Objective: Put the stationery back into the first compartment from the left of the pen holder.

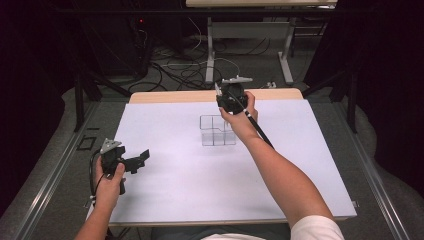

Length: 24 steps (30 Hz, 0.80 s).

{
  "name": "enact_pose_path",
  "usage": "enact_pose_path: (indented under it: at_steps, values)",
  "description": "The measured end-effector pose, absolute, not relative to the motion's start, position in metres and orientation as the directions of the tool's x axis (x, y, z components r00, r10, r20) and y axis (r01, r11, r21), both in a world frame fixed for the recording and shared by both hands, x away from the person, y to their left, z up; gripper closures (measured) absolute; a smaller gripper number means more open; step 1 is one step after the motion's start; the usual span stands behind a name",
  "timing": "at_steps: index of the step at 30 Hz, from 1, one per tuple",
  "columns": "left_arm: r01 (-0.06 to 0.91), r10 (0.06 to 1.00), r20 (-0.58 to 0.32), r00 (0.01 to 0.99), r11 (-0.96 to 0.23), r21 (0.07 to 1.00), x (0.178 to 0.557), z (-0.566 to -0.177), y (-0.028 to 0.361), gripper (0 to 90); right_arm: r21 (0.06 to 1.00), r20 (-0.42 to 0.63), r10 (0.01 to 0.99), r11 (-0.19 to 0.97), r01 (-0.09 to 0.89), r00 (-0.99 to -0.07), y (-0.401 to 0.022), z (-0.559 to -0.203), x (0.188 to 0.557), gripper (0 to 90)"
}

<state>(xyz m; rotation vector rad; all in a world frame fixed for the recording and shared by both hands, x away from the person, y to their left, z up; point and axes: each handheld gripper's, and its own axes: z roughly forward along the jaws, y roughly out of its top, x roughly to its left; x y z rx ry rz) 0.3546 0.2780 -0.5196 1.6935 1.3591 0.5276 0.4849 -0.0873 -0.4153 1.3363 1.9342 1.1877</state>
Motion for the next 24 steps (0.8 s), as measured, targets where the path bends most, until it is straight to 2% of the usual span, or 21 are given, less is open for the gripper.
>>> enact_pose_path:
  at_steps: [24]
  values:
    - [0.558, 0.928, -0.203, 0.312, -0.005, 0.830, 0.355, -0.519, 0.278, 0.2, 0.870, 0.063, 0.907, 0.155, 0.468, -0.416, -0.062, -0.423, 0.493, 79.8]
